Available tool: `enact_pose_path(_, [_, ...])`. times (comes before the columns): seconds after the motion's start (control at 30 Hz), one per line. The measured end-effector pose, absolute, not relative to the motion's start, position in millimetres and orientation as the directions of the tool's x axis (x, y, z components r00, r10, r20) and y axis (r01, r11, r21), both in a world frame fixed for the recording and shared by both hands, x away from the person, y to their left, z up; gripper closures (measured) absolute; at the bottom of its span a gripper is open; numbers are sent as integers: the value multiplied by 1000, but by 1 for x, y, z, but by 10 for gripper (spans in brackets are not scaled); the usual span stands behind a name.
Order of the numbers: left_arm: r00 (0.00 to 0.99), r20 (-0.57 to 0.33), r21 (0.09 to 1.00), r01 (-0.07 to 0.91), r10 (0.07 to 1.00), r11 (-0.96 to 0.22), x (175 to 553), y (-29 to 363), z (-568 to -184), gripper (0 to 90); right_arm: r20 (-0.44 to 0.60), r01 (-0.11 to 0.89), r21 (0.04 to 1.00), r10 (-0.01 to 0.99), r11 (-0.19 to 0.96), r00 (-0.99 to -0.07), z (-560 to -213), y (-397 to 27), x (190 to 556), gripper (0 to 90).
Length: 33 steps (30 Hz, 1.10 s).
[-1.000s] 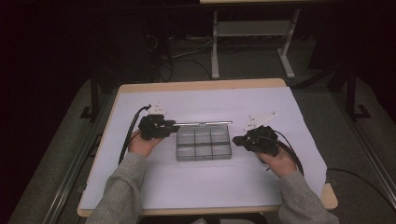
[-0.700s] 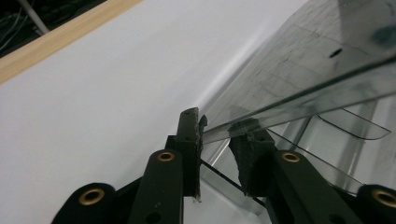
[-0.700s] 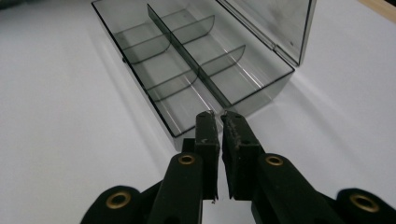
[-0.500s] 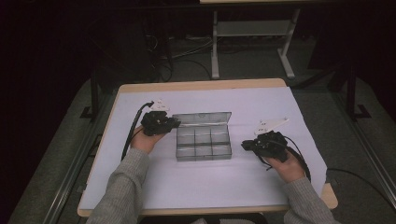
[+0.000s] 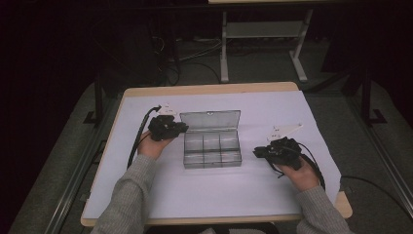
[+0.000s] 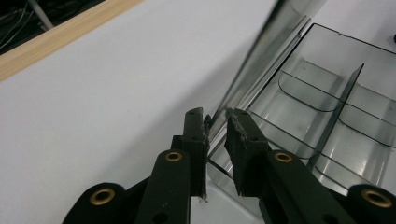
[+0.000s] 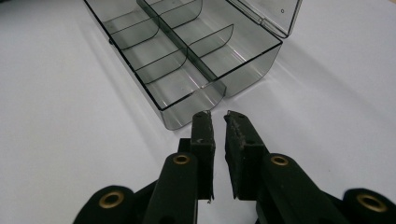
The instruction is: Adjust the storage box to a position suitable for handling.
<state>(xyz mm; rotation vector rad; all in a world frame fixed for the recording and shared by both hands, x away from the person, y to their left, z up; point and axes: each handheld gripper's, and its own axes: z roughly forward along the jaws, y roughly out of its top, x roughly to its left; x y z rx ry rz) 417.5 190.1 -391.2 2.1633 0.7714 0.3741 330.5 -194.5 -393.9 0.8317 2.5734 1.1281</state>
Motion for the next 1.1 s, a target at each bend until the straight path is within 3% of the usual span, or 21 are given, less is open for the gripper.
enact_pose_path(1.1, [752, -39, 764, 447, 658, -465, 437, 190, -398, 758, 37, 423, 723, 581, 546, -813, -399, -199, 333, 793])
